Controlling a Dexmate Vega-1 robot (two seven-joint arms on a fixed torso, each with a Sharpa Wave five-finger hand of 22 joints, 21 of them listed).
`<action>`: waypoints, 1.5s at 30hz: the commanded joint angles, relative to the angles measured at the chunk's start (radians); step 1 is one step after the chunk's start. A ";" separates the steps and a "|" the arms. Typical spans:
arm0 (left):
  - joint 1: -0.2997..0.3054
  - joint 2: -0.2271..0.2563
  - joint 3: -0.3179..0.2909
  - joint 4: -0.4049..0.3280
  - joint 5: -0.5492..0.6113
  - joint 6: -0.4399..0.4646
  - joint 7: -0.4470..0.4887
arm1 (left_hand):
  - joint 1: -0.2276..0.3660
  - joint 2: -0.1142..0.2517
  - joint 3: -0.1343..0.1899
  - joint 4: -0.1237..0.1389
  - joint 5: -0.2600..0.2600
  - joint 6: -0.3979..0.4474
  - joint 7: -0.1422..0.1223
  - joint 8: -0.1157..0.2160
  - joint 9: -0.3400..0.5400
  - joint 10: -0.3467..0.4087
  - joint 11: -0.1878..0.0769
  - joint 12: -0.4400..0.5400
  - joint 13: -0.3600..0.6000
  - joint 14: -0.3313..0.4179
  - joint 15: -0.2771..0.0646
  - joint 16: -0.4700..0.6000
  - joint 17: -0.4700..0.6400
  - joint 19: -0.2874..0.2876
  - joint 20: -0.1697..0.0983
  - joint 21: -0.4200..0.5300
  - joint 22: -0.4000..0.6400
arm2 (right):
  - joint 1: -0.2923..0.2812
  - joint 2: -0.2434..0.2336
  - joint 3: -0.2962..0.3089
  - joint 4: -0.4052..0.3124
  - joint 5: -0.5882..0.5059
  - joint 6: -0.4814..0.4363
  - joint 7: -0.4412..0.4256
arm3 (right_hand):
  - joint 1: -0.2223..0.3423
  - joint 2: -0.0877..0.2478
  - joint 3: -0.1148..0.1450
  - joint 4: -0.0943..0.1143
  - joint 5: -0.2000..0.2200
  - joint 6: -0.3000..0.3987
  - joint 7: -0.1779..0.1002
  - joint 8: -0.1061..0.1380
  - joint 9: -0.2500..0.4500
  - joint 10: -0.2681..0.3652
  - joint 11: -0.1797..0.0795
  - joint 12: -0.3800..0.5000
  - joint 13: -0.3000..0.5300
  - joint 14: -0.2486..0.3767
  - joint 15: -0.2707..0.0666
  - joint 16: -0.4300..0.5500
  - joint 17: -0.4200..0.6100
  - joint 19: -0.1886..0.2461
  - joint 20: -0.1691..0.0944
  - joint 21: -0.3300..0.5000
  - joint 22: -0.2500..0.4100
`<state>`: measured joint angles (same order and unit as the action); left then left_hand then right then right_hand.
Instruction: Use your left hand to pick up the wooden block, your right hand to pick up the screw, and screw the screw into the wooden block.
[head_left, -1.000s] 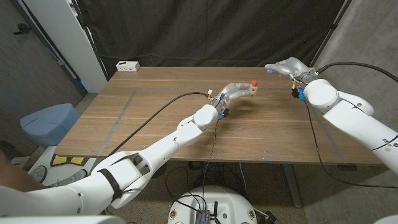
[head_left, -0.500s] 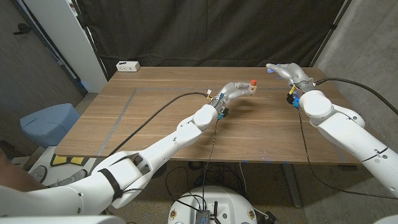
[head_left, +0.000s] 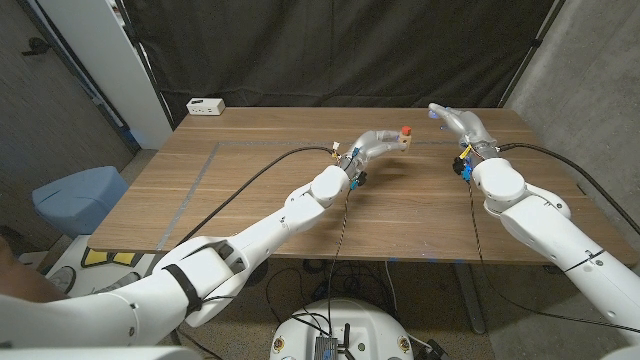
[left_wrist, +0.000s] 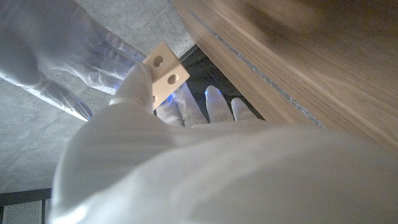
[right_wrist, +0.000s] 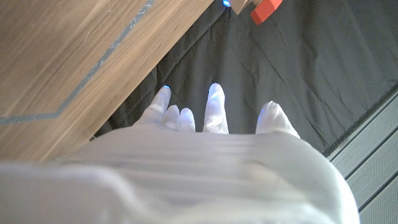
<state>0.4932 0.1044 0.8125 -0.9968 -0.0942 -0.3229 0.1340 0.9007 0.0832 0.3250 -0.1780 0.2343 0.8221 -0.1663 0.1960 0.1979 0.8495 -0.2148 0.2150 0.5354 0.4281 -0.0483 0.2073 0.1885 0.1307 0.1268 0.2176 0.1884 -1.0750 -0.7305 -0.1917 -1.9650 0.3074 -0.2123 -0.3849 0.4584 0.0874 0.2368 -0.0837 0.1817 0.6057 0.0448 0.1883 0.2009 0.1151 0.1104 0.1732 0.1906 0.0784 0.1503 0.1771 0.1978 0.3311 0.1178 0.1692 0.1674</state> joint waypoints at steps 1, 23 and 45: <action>-0.021 -0.019 0.001 0.056 -0.007 -0.026 -0.007 | 0.000 0.011 0.032 0.023 0.004 0.025 0.002 0.007 0.003 0.008 0.000 0.007 0.005 0.006 -0.046 0.006 0.002 -0.003 -0.003 0.004 0.005 | -0.001 0.046 -0.028 0.063 0.058 0.120 -0.003 | -0.023 0.002 -0.009 0.003 0.005 -0.027 -0.014 -0.005 -0.001 -0.031 -0.001 0.004 -0.002 -0.044 0.006 0.000 0.005 -0.048 -0.009 0.000 0.002; -0.027 -0.032 0.003 0.088 -0.014 -0.045 -0.013 | 0.000 0.009 0.031 0.022 0.004 0.029 0.001 0.008 0.003 0.010 -0.001 0.008 0.005 0.008 -0.047 0.007 0.002 -0.005 -0.006 0.004 0.005 | 0.008 0.063 -0.068 0.139 0.109 0.263 0.063 | -0.086 0.015 -0.018 -0.005 0.003 -0.144 -0.122 -0.012 -0.019 -0.202 -0.047 -0.003 -0.011 -0.224 0.040 -0.005 -0.006 -0.237 0.076 -0.001 0.000; -0.025 -0.028 0.003 0.083 -0.017 -0.040 -0.020 | -0.002 0.008 0.031 0.023 0.003 0.031 0.002 0.008 0.003 0.011 -0.001 0.008 0.004 0.008 -0.048 0.007 0.002 -0.006 -0.006 0.003 0.005 | 0.010 0.065 -0.095 0.149 0.128 0.266 0.069 | -0.144 0.033 -0.025 0.010 0.002 -0.162 -0.123 0.000 -0.022 -0.352 -0.067 -0.001 -0.011 -0.364 0.004 0.003 0.000 -0.349 0.048 0.007 0.003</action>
<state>0.4656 0.0730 0.8159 -0.9079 -0.1100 -0.3692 0.1150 0.8923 0.0846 0.3250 -0.1780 0.2344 0.8221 -0.1663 0.1960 0.1979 0.8496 -0.2149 0.2150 0.5354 0.4281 -0.0484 0.2073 0.1884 0.1270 0.1231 0.2176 0.1884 -1.0667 -0.6632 -0.2734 -1.8213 0.4284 0.0556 -0.3180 0.3250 0.1225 0.2126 -0.0783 0.1817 0.4213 -0.0838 0.1771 0.1766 -0.1720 0.0482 0.1733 0.1768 -0.1699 0.1604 0.1739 0.1933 -0.0094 0.1663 0.1692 0.1672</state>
